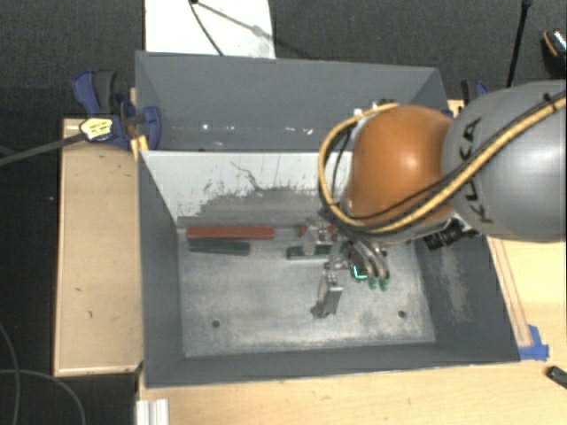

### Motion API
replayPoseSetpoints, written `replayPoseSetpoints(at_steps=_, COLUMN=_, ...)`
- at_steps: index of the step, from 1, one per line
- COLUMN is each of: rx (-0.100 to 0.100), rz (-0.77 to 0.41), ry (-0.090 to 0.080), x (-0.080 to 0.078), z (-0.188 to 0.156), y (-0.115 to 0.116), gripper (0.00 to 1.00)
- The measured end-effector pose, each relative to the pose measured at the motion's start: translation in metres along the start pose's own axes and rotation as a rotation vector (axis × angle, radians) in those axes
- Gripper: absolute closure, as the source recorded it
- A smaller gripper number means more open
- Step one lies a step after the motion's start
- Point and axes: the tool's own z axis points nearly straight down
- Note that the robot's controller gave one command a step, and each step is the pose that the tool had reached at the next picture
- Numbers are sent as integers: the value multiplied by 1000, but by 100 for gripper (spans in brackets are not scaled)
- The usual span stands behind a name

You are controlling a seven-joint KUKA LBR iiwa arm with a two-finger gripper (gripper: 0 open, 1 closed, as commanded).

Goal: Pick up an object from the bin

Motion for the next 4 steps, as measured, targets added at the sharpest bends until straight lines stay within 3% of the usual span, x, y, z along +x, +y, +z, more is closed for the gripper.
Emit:
replayPoseSetpoints(at_steps=1, rx=1, rz=96, ry=-5, x=7, z=-1, y=-53, gripper=0)
replayPoseSetpoints(at_steps=2, rx=1, rz=138, ry=-2, x=32, z=41, y=-99, gripper=0)
replayPoseSetpoints(at_steps=3, rx=2, rz=-50, ry=-15, x=-24, z=-39, y=-132, gripper=0)
replayPoseSetpoints(at_steps=4, rx=-2, rz=-299, ry=-9, x=-71, z=39, y=-33, gripper=0)
